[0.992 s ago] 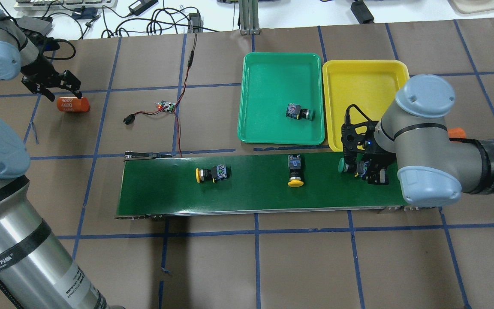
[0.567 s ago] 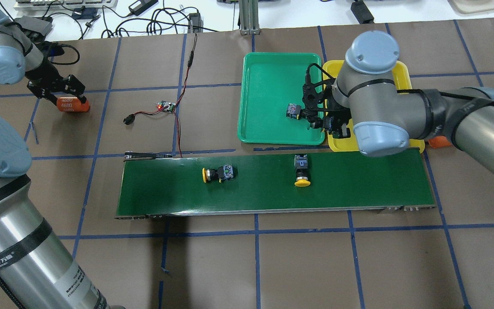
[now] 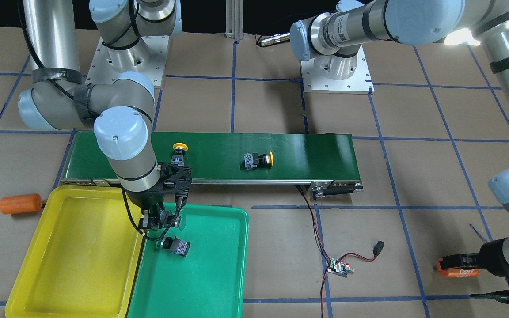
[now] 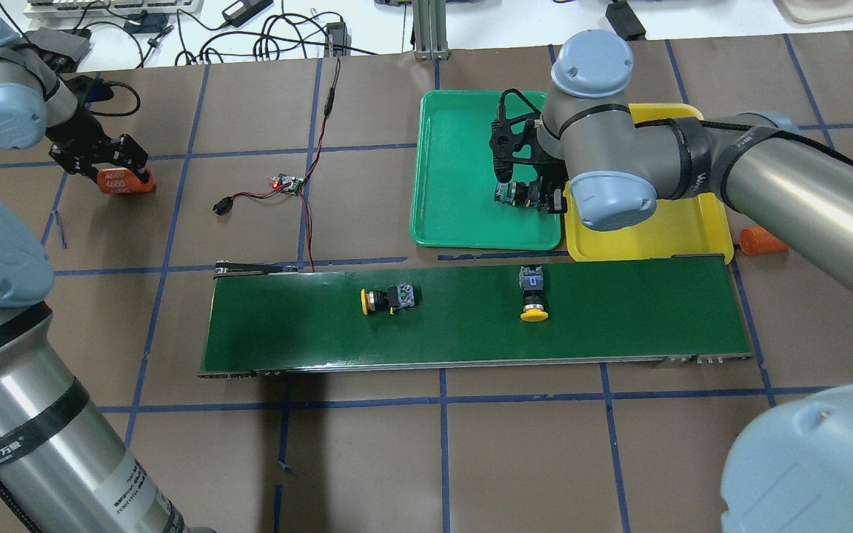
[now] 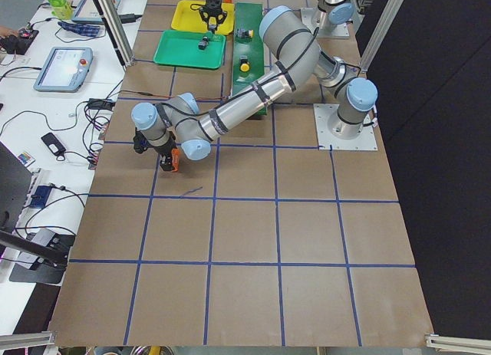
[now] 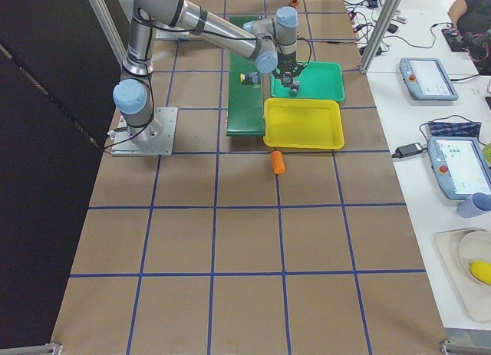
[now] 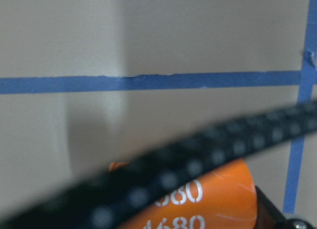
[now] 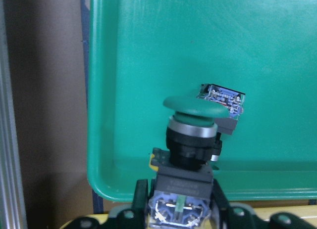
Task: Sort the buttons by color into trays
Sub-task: 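Lift the green-capped button and drop it into the green tray with right gripper, then carry orange cylinder onto belt with left gripper while right gripper returns to belt end, then grasp yellow-capped button at belt end with right gripper while left gripper lifts away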
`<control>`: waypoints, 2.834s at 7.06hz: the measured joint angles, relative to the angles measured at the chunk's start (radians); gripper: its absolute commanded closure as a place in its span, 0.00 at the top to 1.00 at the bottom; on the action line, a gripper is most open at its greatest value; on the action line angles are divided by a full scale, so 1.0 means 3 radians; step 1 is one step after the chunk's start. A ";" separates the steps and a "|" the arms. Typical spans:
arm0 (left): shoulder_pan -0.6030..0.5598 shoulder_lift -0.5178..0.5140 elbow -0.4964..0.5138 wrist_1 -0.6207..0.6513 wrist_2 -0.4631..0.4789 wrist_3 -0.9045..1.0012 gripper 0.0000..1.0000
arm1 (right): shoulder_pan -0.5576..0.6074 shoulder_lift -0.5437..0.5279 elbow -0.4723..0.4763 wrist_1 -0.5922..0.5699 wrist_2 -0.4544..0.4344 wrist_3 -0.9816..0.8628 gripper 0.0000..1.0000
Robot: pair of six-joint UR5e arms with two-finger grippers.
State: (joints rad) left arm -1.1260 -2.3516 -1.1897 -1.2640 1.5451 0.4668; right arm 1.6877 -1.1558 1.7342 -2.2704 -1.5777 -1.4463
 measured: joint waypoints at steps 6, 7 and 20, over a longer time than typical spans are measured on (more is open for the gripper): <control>-0.0766 0.1667 -0.1319 -0.0877 -0.0047 -0.0634 0.00 | -0.0087 -0.0365 0.0058 0.0384 -0.0096 -0.0179 1.00; -0.0976 0.1827 -0.1576 -0.0737 -0.0037 -0.0837 0.00 | -0.0129 -0.0389 0.0066 0.0382 -0.0137 -0.0181 1.00; -0.1404 0.2331 -0.2269 0.0025 0.0010 -0.1109 1.00 | -0.0479 -0.0707 0.0563 0.0352 -0.0150 0.3196 1.00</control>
State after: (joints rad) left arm -1.5471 -1.6523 -1.8703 -1.2564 1.5481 0.1341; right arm 1.5441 -1.3678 1.9031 -2.1647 -1.6228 -0.4876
